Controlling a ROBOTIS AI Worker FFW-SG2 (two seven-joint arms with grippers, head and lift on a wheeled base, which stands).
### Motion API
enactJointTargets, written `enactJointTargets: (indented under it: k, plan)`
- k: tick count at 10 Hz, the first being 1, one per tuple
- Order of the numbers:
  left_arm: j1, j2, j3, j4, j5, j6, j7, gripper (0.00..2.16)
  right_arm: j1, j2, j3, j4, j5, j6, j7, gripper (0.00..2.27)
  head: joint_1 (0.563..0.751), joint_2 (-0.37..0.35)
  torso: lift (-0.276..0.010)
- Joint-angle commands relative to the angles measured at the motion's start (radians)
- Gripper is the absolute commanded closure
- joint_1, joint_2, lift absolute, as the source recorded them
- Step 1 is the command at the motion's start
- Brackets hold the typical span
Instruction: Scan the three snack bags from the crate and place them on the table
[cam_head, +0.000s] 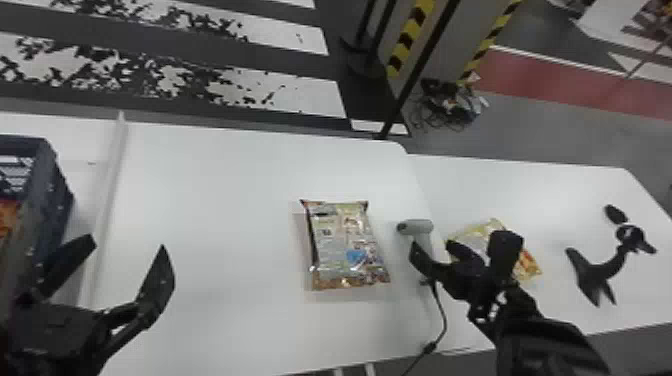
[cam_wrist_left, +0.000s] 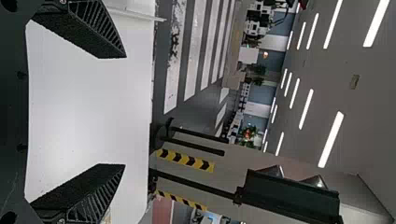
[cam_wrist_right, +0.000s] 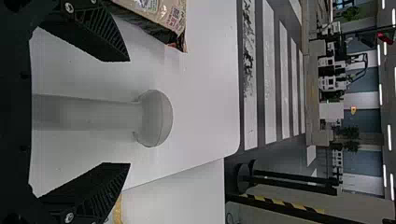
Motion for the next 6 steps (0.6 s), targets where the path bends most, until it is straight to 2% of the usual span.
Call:
enactJointTargets:
  k: [1, 3, 4, 6]
  plan:
    - [-0.007, -0.002, 0.000, 0.017, 0.000, 0.000, 0.000, 0.03, -0.037, -0.012, 0.013, 0.060, 0.003, -0.002, 0.000, 0.12, 0.695, -0.350, -0.062]
    - [-0.013, -0.005, -0.003, 0.023, 0.000, 0.003, 0.000, 0.03, -0.074, -0.029, 0.023, 0.114, 0.011, 0.001, 0.000, 0.33, 0.695, -0.350, -0.062]
    - [-0.015, -0.005, -0.003, 0.024, -0.002, 0.003, 0.000, 0.03, -0.083, -0.035, 0.032, 0.127, 0.017, 0.001, 0.002, 0.64, 0.695, -0.350, -0.062]
    - [-0.018, -0.005, -0.003, 0.027, 0.000, 0.003, 0.000, 0.03, -0.091, -0.037, 0.037, 0.131, 0.020, 0.023, 0.000, 1.54, 0.695, -0.350, -0.062]
